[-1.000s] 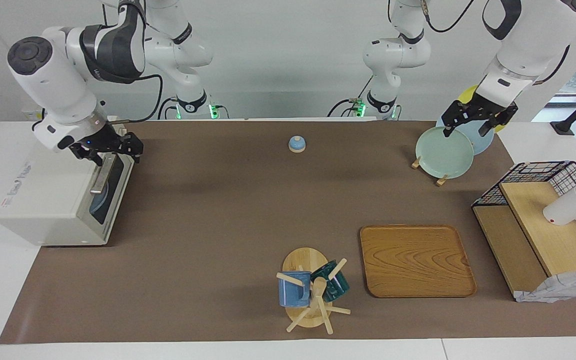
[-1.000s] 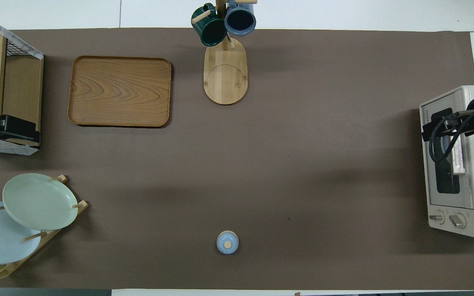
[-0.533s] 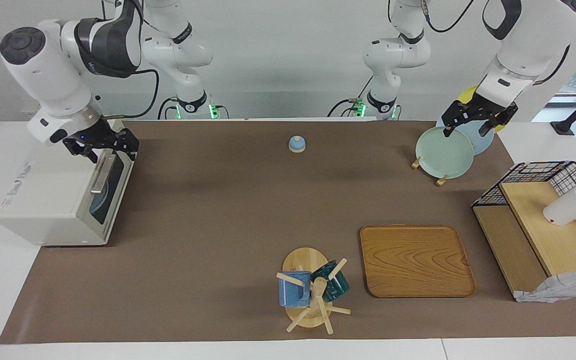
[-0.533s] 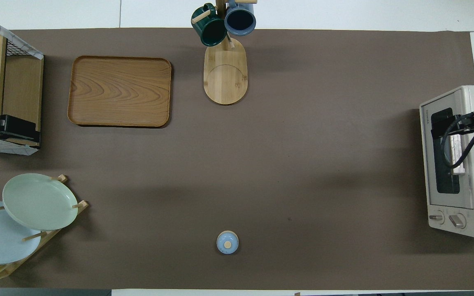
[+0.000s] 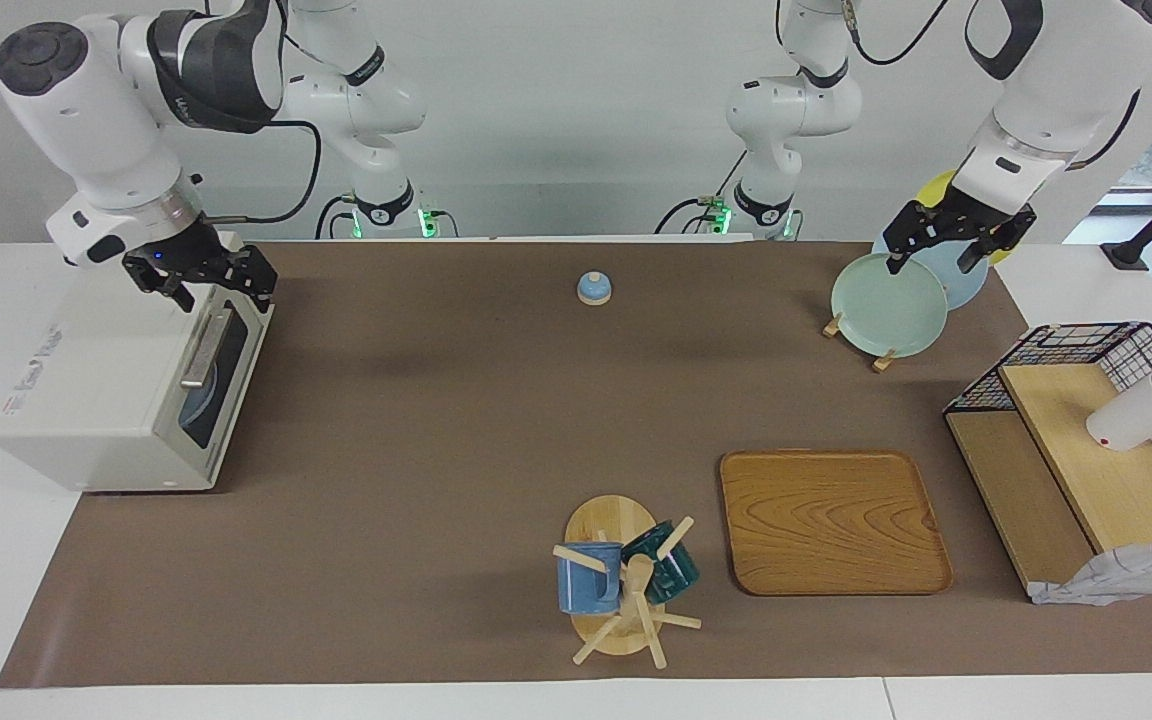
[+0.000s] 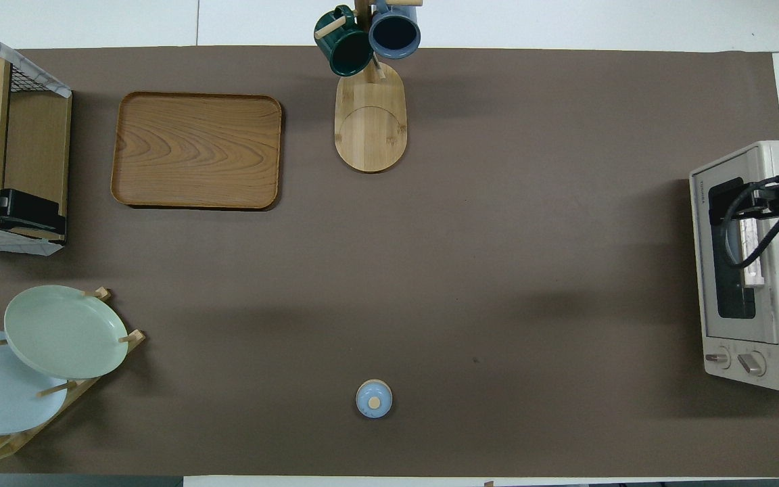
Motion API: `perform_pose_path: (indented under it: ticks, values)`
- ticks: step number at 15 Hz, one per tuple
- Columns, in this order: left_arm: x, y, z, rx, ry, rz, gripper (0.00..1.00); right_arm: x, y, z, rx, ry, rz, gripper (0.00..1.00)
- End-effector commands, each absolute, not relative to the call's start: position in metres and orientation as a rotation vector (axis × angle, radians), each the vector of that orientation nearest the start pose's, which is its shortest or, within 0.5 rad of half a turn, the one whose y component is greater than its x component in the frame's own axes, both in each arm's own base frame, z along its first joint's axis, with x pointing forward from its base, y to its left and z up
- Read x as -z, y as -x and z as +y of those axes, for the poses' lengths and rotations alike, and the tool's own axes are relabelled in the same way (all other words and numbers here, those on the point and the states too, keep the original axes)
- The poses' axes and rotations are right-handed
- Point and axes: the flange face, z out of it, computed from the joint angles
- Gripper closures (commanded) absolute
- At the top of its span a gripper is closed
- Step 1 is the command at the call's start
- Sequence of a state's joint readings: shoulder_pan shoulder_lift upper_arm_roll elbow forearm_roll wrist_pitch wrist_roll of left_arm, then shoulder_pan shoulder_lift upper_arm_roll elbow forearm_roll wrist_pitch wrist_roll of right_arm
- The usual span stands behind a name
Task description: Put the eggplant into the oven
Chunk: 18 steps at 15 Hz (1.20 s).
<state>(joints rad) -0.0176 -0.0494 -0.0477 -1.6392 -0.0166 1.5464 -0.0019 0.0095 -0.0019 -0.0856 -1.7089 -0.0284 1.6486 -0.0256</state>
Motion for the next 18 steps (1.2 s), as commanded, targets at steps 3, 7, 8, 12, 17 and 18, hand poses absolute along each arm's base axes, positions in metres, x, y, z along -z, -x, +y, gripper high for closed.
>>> perform_pose_path:
  ticks: [3, 7, 8, 12, 17, 18]
  values:
    - [-0.6236, -0.5319, -0.0340, -0.068, 3.139, 0.108, 0.00, -0.5893, -0.5525, -0.0453, -0.045, 3.070, 0.148, 0.00]
    - [-0.6236, -0.5319, -0.0340, -0.068, 3.139, 0.108, 0.00, -0.5929, -0.5524, -0.0453, -0.034, 3.088, 0.128, 0.00]
    - [-0.6236, -0.5319, -0.0340, -0.068, 3.139, 0.108, 0.00, -0.5951, -0.5532, -0.0465, -0.025, 3.091, 0.126, 0.00]
    - [-0.6234, -0.5318, -0.0340, -0.070, 3.139, 0.106, 0.00, -0.5962, -0.5546, -0.0441, -0.019, 3.162, 0.020, 0.00]
    - [-0.6236, -0.5319, -0.0340, -0.068, 3.139, 0.106, 0.00, -0.5943, -0.5480, -0.0464, -0.095, 3.166, 0.022, 0.00]
    - [-0.6236, -0.5319, -0.0340, -0.068, 3.139, 0.108, 0.00, -0.5947, -0.5478, -0.0447, -0.098, 3.166, 0.018, 0.00]
